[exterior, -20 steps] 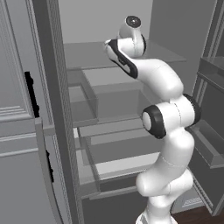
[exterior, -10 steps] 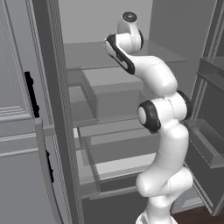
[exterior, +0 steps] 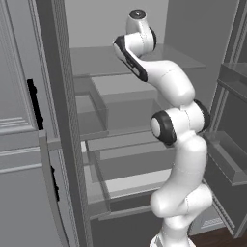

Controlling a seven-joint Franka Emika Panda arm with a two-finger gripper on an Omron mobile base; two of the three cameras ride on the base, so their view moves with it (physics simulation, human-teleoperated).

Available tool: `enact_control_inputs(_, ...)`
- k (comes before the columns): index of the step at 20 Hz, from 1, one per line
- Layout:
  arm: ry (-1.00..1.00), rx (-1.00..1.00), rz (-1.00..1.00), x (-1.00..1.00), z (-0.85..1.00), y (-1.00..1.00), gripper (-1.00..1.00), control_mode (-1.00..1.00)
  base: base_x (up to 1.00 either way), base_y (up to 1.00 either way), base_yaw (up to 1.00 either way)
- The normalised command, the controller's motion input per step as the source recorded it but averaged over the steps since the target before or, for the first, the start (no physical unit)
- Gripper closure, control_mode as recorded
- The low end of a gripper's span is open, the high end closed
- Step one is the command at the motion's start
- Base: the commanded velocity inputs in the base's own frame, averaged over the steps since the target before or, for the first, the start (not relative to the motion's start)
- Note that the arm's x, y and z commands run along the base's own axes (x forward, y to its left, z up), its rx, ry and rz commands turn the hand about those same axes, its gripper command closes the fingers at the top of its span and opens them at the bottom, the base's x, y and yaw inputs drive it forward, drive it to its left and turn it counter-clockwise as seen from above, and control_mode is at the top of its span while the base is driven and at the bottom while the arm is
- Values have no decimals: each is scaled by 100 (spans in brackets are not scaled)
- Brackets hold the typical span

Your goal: Place one bell pepper and one fish in each tupperware on the nearby counter, to pack two identical lunches.

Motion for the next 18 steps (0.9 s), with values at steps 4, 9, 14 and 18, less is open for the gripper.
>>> enact_control_inputs(4,-11,0,-10,-100,-62,-14,100,-100,0,0,0)
enact_control_inputs(9,-16,0,-6,-100,-41,-26,100,-100,0,0,0)
enact_control_inputs(14,-16,0,-2,-100,-4,-44,100,-100,0,0,0)
enact_control_inputs(18,-2,0,-1,-100,0,-37,100,-100,0,0,0)
